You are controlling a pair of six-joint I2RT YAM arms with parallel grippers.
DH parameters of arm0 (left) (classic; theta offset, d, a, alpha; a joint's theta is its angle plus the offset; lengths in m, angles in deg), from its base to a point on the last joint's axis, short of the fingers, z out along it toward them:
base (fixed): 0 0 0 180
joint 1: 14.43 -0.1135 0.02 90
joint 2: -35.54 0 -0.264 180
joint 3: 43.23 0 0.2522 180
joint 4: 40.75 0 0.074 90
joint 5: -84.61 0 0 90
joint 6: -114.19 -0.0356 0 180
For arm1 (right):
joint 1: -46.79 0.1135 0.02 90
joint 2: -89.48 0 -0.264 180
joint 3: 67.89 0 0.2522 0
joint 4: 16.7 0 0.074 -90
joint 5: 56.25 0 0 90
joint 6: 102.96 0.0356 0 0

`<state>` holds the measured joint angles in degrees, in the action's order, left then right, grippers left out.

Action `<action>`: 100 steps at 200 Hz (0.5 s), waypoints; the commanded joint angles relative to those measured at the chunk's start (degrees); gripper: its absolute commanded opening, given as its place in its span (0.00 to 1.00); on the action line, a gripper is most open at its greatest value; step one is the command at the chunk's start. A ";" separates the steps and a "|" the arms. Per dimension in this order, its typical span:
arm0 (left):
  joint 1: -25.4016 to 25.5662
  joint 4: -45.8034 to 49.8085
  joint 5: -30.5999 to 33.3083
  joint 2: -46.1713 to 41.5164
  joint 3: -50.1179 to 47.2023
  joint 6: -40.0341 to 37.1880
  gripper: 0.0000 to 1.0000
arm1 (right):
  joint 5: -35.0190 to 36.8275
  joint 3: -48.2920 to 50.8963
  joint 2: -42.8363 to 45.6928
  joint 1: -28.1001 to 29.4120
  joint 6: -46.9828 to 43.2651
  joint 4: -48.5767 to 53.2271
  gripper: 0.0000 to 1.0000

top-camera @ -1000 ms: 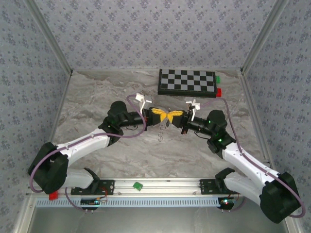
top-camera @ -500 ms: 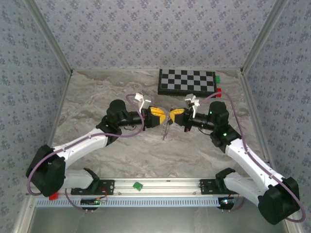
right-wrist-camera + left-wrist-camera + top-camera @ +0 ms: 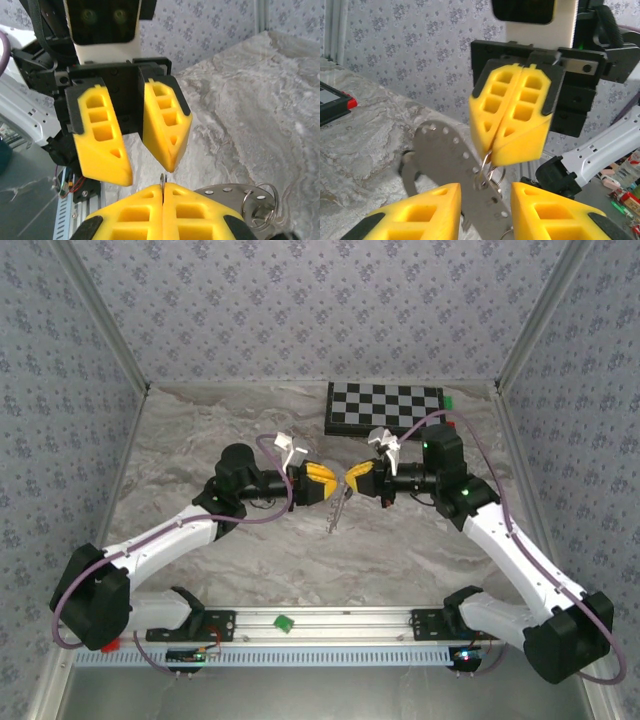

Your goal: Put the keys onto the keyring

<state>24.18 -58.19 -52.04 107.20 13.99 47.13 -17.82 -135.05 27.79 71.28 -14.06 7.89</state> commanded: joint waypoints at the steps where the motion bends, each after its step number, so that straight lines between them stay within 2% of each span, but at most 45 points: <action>1: -0.12 0.16 -2.79 -1.02 2.57 -1.73 0.31 | -3.42 -2.66 -0.85 -0.08 -1.80 2.06 0.00; 100: -0.08 1.69 -4.85 2.47 4.81 -1.72 0.31 | -4.70 -2.49 -1.42 0.54 -1.88 1.43 0.00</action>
<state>24.18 -56.99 -54.57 108.86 16.11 46.32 -20.75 -135.49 26.09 71.46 -14.98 8.96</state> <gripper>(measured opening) 0.308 0.038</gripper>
